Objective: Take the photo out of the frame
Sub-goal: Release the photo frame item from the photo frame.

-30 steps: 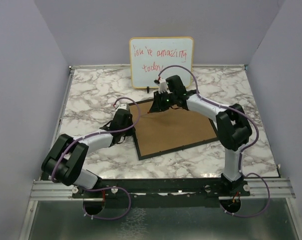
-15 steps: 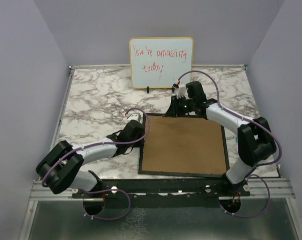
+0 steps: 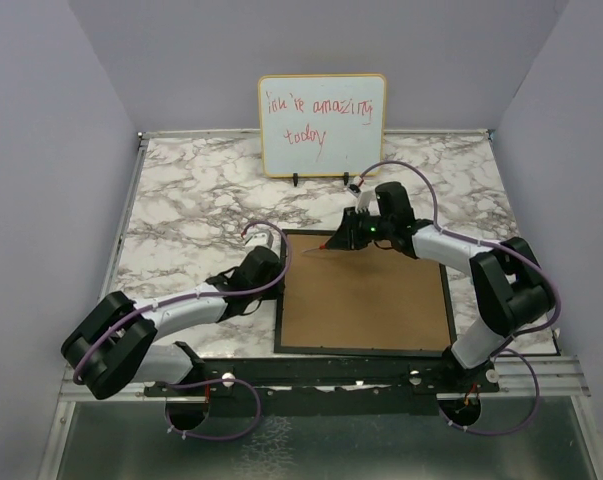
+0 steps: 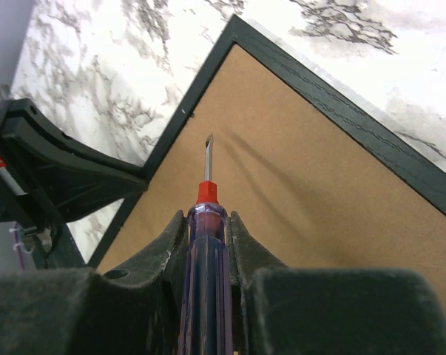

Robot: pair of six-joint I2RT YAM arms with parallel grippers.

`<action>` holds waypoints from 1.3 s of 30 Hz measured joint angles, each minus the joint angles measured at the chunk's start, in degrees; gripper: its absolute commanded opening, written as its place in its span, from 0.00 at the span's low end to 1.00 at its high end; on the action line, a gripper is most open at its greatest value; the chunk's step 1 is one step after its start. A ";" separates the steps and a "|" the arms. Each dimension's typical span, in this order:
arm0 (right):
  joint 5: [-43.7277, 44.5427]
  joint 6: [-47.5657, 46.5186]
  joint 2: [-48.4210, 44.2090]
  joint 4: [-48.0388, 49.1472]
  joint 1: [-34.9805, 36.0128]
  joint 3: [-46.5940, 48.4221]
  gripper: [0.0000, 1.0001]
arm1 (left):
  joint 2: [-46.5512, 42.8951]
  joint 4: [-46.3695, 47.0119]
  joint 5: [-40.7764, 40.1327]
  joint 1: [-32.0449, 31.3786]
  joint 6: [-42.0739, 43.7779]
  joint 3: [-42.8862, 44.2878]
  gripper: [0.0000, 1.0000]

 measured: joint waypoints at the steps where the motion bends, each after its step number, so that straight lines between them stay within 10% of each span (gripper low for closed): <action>1: -0.61 0.61 0.02 1.33 0.00 -0.42 0.01 | -0.35 0.13 -0.09 0.00 -0.42 -0.35 0.00; 39: -1.27 9.42 8.46 18.53 3.89 -3.34 0.01 | -0.63 0.61 -0.39 0.00 -2.60 -1.38 0.00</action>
